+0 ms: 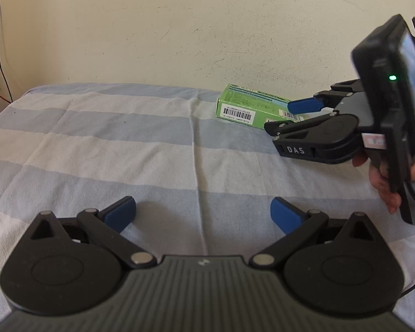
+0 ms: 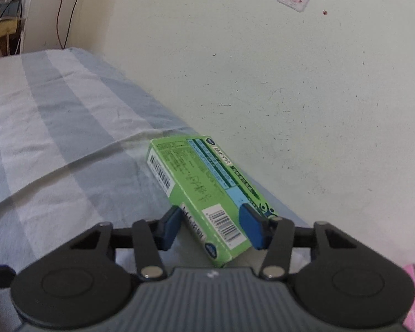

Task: Organize objects
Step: 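Lift the green medicine box with the right gripper while the left gripper grasps it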

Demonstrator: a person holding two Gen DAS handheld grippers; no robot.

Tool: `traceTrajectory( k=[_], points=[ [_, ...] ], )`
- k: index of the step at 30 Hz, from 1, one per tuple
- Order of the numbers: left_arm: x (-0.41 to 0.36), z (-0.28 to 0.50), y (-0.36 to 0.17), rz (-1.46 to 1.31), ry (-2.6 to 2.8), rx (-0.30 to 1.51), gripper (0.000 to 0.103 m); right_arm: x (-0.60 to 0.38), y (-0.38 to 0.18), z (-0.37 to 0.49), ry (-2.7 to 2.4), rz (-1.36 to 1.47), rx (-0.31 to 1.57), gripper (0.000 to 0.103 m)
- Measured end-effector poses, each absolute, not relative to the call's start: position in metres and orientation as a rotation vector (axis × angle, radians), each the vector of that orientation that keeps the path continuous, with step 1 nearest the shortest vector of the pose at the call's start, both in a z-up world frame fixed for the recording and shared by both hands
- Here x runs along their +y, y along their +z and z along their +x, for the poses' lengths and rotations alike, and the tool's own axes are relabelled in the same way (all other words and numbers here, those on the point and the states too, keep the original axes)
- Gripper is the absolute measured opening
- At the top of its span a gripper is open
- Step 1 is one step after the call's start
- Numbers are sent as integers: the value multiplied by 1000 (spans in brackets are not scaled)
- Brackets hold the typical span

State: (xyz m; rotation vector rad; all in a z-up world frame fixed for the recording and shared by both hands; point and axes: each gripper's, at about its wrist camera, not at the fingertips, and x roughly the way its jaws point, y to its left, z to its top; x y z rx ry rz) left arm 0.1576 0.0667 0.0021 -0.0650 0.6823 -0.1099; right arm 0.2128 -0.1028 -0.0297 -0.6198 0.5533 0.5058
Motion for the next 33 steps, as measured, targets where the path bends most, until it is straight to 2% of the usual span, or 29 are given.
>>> traceTrajectory(
  k=[2, 3, 4, 6, 12, 17, 20, 21, 23, 24, 25, 26, 27, 33],
  points=[
    [77, 158, 6, -123, -120, 674, 103, -104, -20, 215, 544, -555, 555, 41],
    [83, 157, 10, -160, -110, 648, 103, -109, -13, 217, 549, -506, 542, 48],
    [89, 161, 14, -187, -87, 633, 103, -115, -5, 220, 540, -463, 535, 64],
    [99, 180, 24, -238, -97, 661, 103, -130, 7, 235, 517, -348, 543, 77],
    [86, 260, 59, -169, -200, 624, 103, -186, -1, 261, 424, -42, 641, 79],
    [51, 321, 41, -106, -249, 650, 103, -210, -23, 261, 458, 111, 712, 80],
    [47, 346, 24, -143, -256, 702, 103, -202, -27, 261, 511, 102, 728, 88],
    [47, 352, 18, -167, -276, 724, 100, -198, -27, 262, 527, 88, 726, 91],
    [41, 356, 5, -174, -320, 782, 83, -184, -32, 267, 533, 52, 732, 92],
    [37, 351, 2, -178, -337, 761, 82, -178, -35, 270, 529, 39, 746, 89],
    [33, 346, 2, -174, -365, 762, 80, -174, -40, 275, 535, 41, 772, 82],
    [30, 341, 2, -170, -373, 765, 79, -170, -41, 273, 532, 34, 761, 82],
    [28, 335, 4, -166, -362, 770, 79, -168, -40, 271, 552, 27, 764, 70],
    [21, 270, 8, -148, -414, 803, 79, -168, -36, 212, 529, -97, 747, 69]
  ],
)
